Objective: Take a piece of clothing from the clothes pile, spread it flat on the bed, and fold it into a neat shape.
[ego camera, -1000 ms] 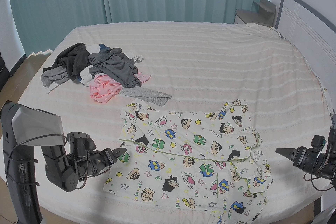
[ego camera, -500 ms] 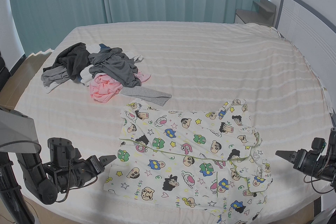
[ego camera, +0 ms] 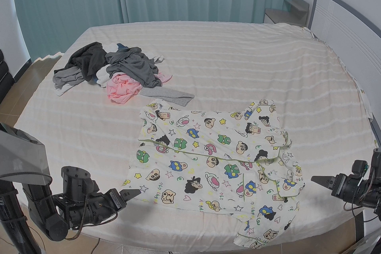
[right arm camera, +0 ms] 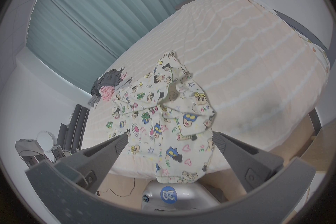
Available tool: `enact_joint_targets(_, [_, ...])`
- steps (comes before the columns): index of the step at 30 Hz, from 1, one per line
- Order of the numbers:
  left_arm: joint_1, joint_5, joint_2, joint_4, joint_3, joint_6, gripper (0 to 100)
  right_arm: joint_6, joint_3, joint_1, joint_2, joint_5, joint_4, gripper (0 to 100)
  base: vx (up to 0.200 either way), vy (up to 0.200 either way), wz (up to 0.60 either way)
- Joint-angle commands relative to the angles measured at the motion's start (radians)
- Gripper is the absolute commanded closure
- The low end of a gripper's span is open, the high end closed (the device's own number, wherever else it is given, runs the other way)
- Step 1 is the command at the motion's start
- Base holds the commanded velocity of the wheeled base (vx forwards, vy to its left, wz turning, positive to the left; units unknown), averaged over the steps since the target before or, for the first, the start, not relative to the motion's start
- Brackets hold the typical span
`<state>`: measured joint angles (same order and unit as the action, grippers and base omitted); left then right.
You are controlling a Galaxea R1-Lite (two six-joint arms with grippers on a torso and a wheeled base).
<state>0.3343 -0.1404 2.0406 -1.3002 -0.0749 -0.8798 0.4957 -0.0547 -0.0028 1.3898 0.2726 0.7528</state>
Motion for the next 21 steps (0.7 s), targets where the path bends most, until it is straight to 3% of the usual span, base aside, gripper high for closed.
enact_joint_targets(1, [0.017,0.002,0.053,-0.001,-0.006,-0.005,0,-0.029,-0.008,-0.002,0.043,-0.001,0.002,0,-0.200,0.000,0.00])
enact_joint_targets(6, [0.026,0.002,0.115,-0.053,-0.013,-0.008,0,-0.069,-0.019,0.000,0.124,0.000,0.008,0,-0.200,0.000,0.00])
enact_joint_targets(12, [0.039,0.061,0.190,-0.172,-0.054,-0.080,0,-0.079,-0.048,0.003,0.184,0.002,0.010,0,0.000,0.000,0.00])
enact_joint_targets(17, [0.052,0.082,0.214,-0.188,-0.103,-0.113,0,-0.079,-0.054,0.020,0.204,0.004,0.014,0,0.000,0.000,0.00])
enact_joint_targets(21, [0.049,0.088,0.216,-0.174,-0.200,-0.191,0,-0.077,-0.045,0.043,0.202,0.002,0.034,0,0.000,0.000,0.00])
